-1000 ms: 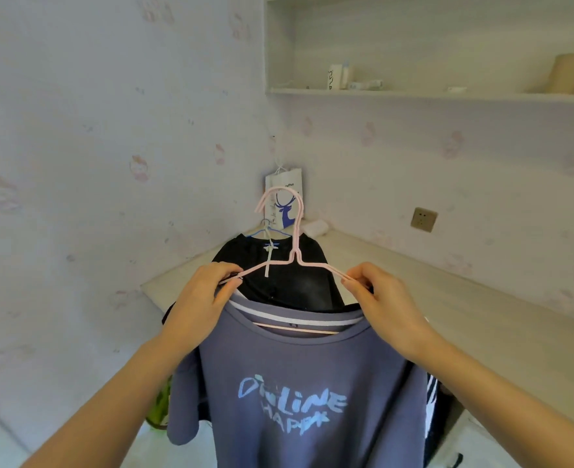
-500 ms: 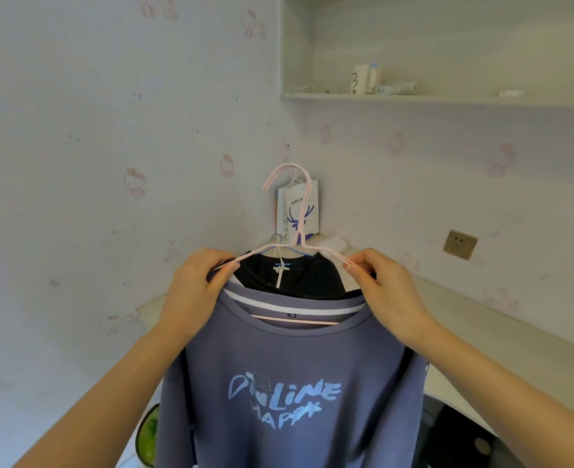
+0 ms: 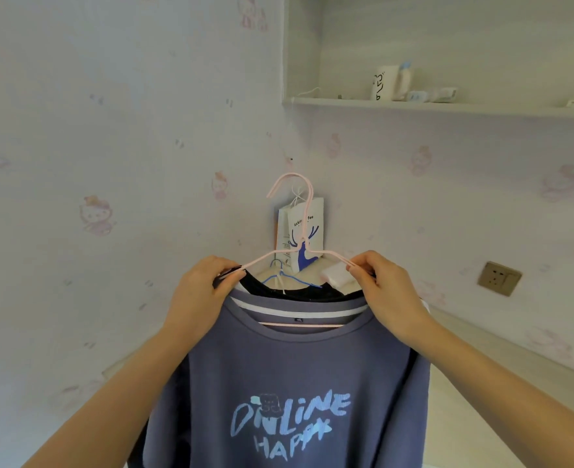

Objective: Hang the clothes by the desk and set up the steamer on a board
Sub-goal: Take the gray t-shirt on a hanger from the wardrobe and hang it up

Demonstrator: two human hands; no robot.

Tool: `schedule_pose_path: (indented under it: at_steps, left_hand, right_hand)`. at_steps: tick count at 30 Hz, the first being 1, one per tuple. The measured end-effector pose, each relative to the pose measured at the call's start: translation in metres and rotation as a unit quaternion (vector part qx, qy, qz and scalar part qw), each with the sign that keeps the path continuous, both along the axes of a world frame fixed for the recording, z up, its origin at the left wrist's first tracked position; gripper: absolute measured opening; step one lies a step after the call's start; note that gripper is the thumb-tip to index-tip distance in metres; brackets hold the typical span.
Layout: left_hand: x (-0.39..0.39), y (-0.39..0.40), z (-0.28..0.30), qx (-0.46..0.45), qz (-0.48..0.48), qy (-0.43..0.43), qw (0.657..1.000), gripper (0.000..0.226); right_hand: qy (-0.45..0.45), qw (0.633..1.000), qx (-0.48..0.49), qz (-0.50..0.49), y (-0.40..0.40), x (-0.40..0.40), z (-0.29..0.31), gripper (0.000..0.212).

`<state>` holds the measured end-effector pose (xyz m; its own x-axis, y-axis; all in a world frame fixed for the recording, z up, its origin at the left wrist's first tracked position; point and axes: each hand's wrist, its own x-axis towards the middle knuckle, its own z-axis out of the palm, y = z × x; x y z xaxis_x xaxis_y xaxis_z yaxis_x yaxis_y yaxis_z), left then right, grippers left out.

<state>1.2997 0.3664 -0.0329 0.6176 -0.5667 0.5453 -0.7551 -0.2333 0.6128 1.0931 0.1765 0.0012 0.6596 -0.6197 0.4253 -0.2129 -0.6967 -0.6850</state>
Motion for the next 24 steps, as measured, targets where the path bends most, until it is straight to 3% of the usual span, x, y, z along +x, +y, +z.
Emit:
schedule_pose_path:
  at_steps: [8, 17, 24]
  left_hand:
    - [0.057, -0.041, -0.016, 0.021, -0.009, 0.062, 0.998, 0.012]
    - [0.121, -0.056, -0.056, 0.113, -0.032, 0.188, 0.975, 0.014]
    - [0.165, -0.094, -0.089, 0.149, 0.007, 0.172, 0.974, 0.009]
  right_hand:
    - [0.024, 1.000, 0.004, -0.012, -0.039, 0.055, -0.015, 0.010]
    - [0.065, 0.997, 0.030, -0.018, -0.104, 0.113, -0.047, 0.011]
    - [0.097, 0.994, 0.054, 0.005, -0.159, 0.165, -0.085, 0.014]
